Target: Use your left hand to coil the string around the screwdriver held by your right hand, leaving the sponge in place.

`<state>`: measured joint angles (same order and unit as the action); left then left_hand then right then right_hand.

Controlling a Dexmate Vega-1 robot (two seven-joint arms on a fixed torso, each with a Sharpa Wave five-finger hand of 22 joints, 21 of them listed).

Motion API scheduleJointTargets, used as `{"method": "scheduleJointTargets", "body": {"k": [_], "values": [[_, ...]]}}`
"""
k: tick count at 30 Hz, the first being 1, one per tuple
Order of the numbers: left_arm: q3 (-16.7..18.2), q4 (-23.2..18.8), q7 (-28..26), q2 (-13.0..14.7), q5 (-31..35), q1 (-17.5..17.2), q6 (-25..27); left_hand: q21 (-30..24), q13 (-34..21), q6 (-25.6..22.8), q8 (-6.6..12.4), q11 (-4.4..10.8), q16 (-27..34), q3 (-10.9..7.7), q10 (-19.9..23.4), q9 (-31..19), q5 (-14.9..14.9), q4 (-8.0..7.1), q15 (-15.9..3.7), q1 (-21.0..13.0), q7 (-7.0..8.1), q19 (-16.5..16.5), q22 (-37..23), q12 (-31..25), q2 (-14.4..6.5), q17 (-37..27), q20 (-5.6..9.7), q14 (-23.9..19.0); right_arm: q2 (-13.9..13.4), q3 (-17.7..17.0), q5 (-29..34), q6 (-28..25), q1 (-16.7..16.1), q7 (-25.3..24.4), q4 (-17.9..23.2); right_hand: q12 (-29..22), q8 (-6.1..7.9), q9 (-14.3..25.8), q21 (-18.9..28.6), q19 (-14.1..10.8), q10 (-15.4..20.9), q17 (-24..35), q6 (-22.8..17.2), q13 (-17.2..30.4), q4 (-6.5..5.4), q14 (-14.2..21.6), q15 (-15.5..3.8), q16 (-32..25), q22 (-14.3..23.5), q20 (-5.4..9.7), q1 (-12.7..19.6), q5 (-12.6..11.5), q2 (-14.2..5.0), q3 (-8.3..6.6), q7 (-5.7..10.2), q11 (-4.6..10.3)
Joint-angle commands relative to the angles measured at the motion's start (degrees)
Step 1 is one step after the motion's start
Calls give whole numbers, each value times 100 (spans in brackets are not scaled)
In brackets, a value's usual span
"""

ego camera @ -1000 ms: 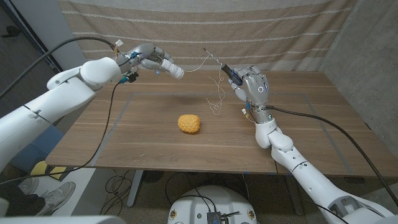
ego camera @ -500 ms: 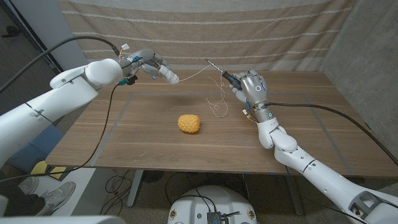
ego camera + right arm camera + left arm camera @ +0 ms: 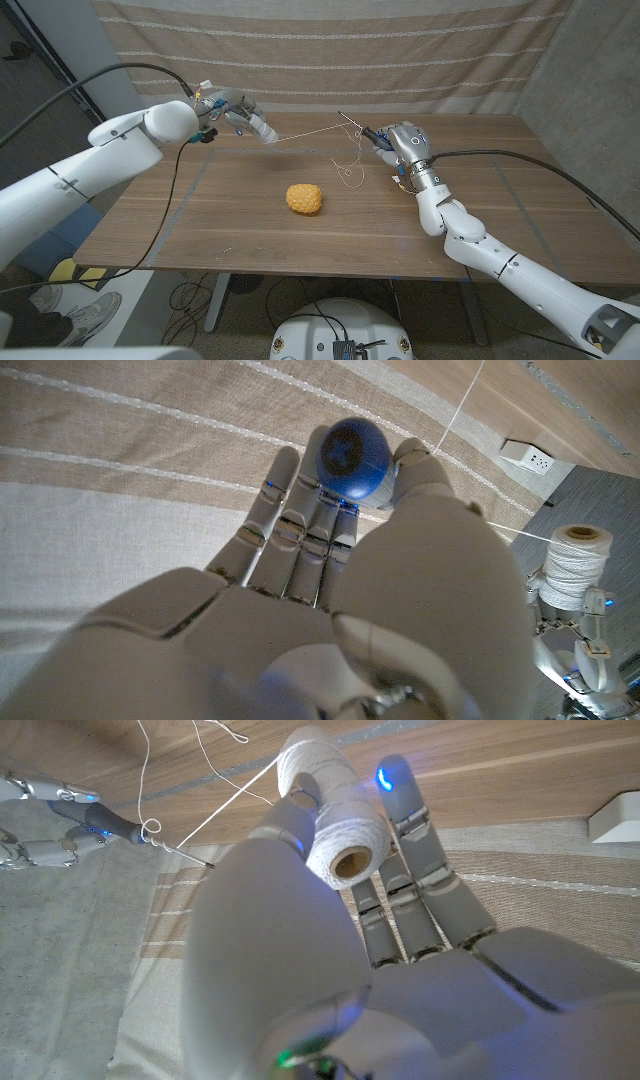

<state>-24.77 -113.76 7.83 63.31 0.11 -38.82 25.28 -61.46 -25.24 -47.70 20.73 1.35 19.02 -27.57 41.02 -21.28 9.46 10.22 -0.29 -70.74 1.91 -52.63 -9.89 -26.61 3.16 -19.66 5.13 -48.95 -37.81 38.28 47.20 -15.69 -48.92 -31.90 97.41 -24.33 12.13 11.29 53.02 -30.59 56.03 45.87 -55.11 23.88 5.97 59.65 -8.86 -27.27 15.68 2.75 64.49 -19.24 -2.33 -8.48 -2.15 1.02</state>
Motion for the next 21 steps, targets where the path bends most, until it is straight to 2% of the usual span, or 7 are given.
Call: {"method": "scheduleJointTargets", "body": {"k": [1,9,15,21], "values": [[-268,226,-146,-101,370,15,386,-38,-1488,-601,-1,-43,-37,-56,500,-37,31,-97,-1258,-896,-616,259,-11,-20,-945,-14,618,-1736,-158,-84,-1121,-282,72,1266,379,33,10,23,56,-2,654,29,-1086,-9,-31,93,-418,18,-8,857,552,10,-618,-13,946,506],[-415,401,-435,-206,655,-83,427,-48,-1496,-600,-7,-44,-52,-57,504,-56,31,-98,-1258,-888,-599,268,-10,-4,-947,0,615,-1735,-161,-103,-1644,-490,200,1717,403,71,3,15,119,-52,678,50,-1088,-27,-8,144,-416,26,-60,842,602,38,-633,-23,857,433],[-527,502,-676,-304,926,-144,431,-53,-1492,-609,-9,-44,-58,-57,513,-64,31,-98,-1259,-884,-591,274,-9,8,-949,7,614,-1740,-205,-65,-1968,-653,349,2098,429,124,5,-6,237,-218,823,77,-1138,-133,58,273,-407,8,-141,739,705,66,-642,-69,763,292],[-563,737,-808,-463,952,-183,290,-58,-1514,-598,-23,-35,-65,-58,502,-67,31,-98,-1257,-880,-579,281,-8,16,-949,13,611,-1742,-300,88,-2134,-859,557,2551,441,186,-26,-26,319,-325,892,72,-1112,-214,106,349,-378,25,-235,602,749,92,-612,-104,636,235]]}}
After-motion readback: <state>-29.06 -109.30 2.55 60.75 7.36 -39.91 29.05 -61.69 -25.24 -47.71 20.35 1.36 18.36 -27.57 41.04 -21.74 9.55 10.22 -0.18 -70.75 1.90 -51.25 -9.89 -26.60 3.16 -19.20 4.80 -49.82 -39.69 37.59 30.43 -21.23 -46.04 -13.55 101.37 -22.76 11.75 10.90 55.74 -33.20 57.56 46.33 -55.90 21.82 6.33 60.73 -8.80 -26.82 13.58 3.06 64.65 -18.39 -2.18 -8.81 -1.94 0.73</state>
